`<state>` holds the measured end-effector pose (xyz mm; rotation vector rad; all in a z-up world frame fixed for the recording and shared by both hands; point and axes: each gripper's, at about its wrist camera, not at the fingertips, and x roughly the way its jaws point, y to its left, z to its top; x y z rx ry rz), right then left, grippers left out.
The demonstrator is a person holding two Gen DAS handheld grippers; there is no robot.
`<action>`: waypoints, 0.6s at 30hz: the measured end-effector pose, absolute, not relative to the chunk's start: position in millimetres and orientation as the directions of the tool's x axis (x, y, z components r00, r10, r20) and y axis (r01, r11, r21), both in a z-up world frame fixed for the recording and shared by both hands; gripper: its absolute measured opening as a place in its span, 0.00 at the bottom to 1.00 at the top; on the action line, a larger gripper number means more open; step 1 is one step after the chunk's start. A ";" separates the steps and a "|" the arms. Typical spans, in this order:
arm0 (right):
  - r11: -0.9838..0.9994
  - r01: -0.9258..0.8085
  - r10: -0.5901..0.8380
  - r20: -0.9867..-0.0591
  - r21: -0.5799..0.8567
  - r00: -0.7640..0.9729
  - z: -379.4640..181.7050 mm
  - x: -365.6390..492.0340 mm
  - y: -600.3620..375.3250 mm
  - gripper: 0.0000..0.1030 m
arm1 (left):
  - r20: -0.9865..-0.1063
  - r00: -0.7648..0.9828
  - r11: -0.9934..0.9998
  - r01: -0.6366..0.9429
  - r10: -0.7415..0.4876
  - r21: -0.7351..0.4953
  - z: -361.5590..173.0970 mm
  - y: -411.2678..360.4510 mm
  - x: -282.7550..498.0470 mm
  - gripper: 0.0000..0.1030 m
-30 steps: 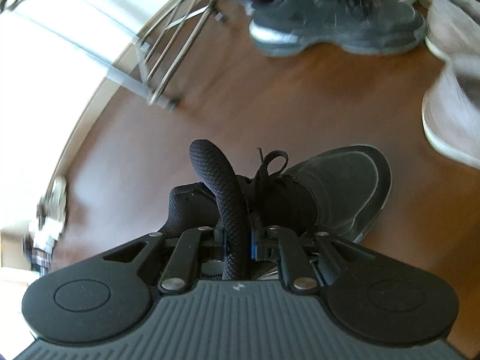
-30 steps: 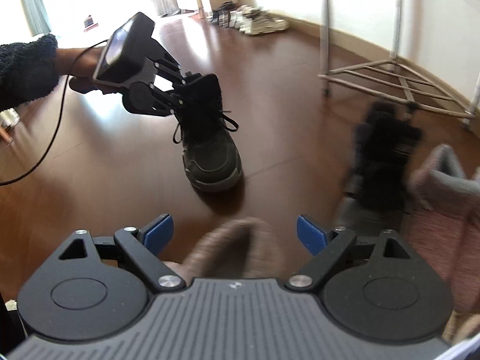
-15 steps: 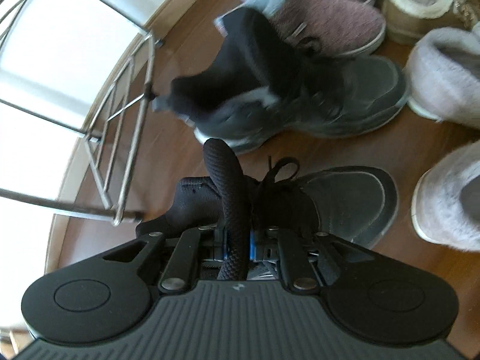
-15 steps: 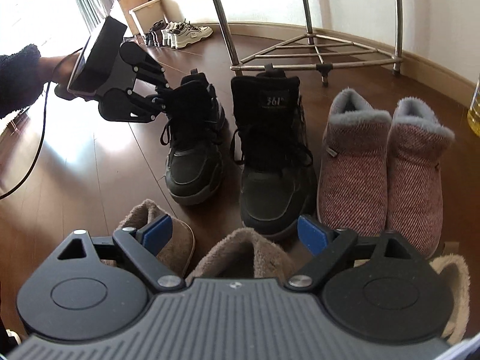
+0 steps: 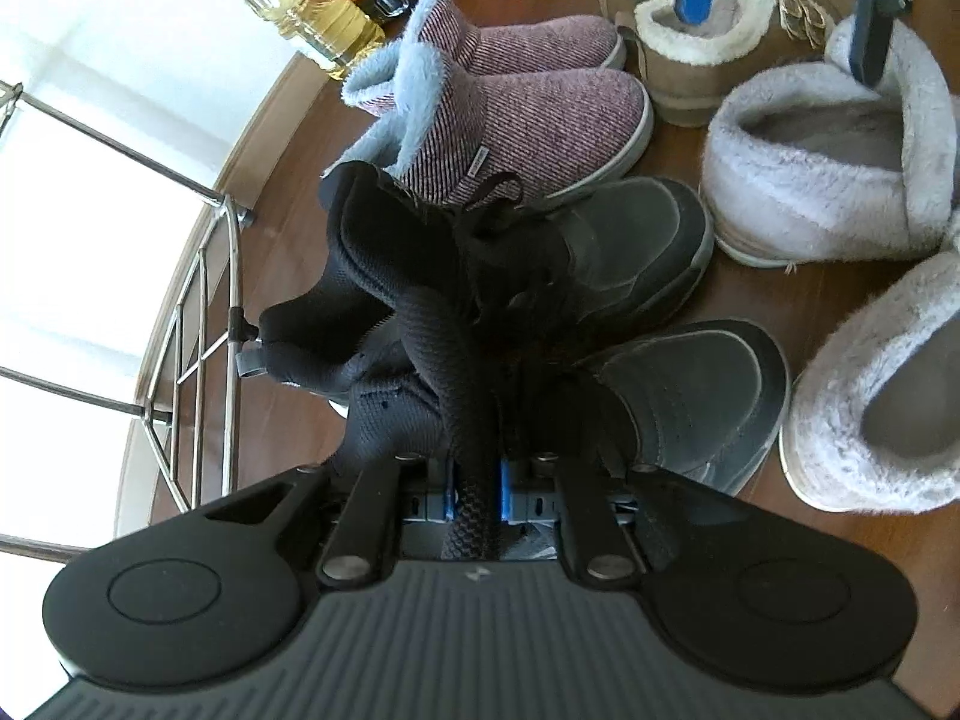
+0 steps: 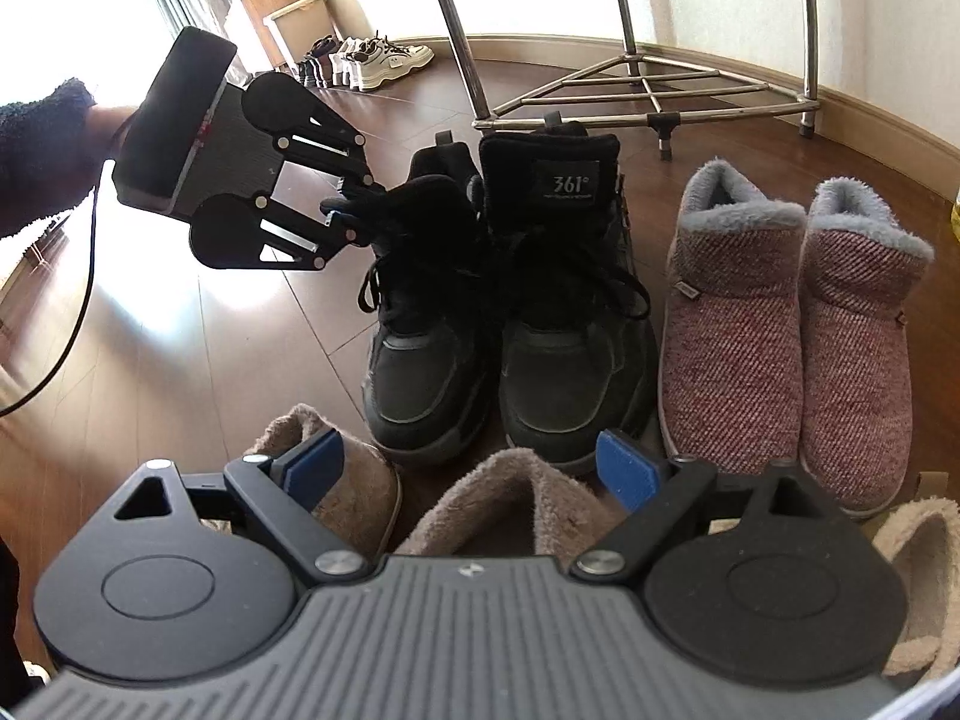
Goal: Organize scattered shoes
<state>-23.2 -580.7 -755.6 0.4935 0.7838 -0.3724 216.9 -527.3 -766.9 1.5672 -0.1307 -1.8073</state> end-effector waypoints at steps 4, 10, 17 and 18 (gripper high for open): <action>0.824 0.495 -0.137 -0.750 0.276 0.647 -757.8 -18.2 -576.6 0.88 | -0.797 0.030 -0.668 0.527 -0.604 0.526 -756.7 -524.5 222.1 0.39; 0.754 0.617 -0.229 -0.792 0.223 0.566 -750.9 -15.8 -568.2 0.88 | -0.788 0.089 -0.462 0.769 -0.609 0.443 -712.1 -499.4 231.0 0.51; 0.625 0.757 -0.291 -0.843 0.191 0.453 -659.3 -15.5 -547.7 0.87 | -0.893 0.033 -0.030 0.998 -0.449 0.051 -633.6 -429.4 234.7 0.51; 0.611 0.768 -0.294 -0.846 0.192 0.446 -633.6 -16.7 -544.4 0.87 | -0.903 0.038 0.045 0.999 -0.427 0.020 -614.6 -419.5 228.8 0.51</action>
